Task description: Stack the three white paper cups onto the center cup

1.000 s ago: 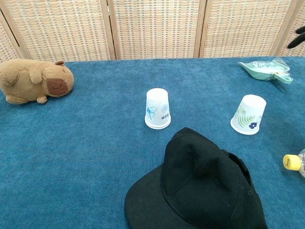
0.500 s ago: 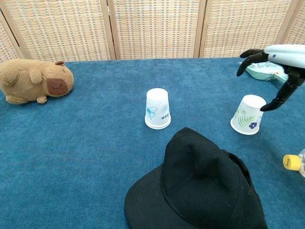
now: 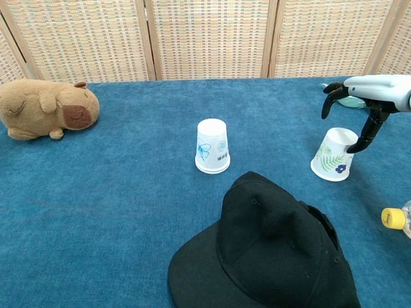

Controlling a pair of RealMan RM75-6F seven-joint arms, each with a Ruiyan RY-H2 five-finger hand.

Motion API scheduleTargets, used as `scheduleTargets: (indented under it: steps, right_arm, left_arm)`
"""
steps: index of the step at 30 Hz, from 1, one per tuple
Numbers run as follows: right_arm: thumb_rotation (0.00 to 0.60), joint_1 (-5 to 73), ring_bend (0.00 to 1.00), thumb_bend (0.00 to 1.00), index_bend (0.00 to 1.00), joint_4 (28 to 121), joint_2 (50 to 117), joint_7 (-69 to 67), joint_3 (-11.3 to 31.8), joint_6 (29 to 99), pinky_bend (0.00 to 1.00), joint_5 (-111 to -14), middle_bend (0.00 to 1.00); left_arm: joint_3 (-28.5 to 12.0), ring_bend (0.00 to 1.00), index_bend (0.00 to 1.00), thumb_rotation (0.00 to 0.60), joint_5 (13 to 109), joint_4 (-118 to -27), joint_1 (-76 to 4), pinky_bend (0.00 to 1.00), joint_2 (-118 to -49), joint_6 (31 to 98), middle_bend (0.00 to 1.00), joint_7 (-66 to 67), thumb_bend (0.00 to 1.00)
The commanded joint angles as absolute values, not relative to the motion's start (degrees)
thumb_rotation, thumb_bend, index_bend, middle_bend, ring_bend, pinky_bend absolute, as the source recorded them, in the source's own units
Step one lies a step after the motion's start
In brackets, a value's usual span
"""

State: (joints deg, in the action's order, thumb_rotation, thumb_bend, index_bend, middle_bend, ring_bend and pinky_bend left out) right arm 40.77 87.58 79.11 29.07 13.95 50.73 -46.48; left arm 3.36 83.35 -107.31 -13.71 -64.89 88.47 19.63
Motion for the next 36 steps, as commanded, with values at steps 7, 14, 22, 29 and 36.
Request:
scheduleTargets:
  steps: [7, 14, 22, 29, 36]
  right_arm:
    - [0.6, 41.7, 0.0, 0.2, 0.44, 84.7, 81.1, 27.2, 12.5, 50.9, 0.0, -46.2, 0.06]
    - [0.6, 41.9, 0.0, 0.2, 0.52, 83.2, 81.9, 26.0, 12.0, 51.3, 0.0, -47.0, 0.12]
    - [0.6, 41.6, 0.0, 0.2, 0.53, 85.7, 80.4, 24.7, 12.4, 54.2, 0.0, -49.8, 0.13]
    - [0.6, 40.8, 0.0, 0.2, 0.52, 94.9, 76.2, 24.6, 14.2, 61.3, 0.0, -57.3, 0.12]
    - [0.6, 41.4, 0.0, 0.2, 0.53, 106.2, 72.1, 27.8, 16.2, 64.8, 0.0, -60.0, 0.12]
  left_arm:
    - [2.1, 0.0, 0.11, 0.6, 84.0, -106.9, -12.9, 0.0, -65.1, 87.5, 0.0, 19.4, 0.1]
    - [1.4, 0.0, 0.11, 0.6, 84.6, -107.0, -12.3, 0.0, -65.0, 87.4, 0.0, 19.4, 0.1]
    - [0.6, 0.0, 0.11, 0.6, 84.8, -106.9, -11.7, 0.0, -64.8, 86.8, 0.0, 19.0, 0.1]
    - [-0.2, 0.0, 0.11, 0.6, 84.3, -106.9, -11.4, 0.0, -64.7, 86.8, 0.0, 18.7, 0.1]
    - [-0.8, 0.0, 0.11, 0.6, 84.0, -107.1, -10.8, 0.0, -64.3, 86.6, 0.0, 18.6, 0.1]
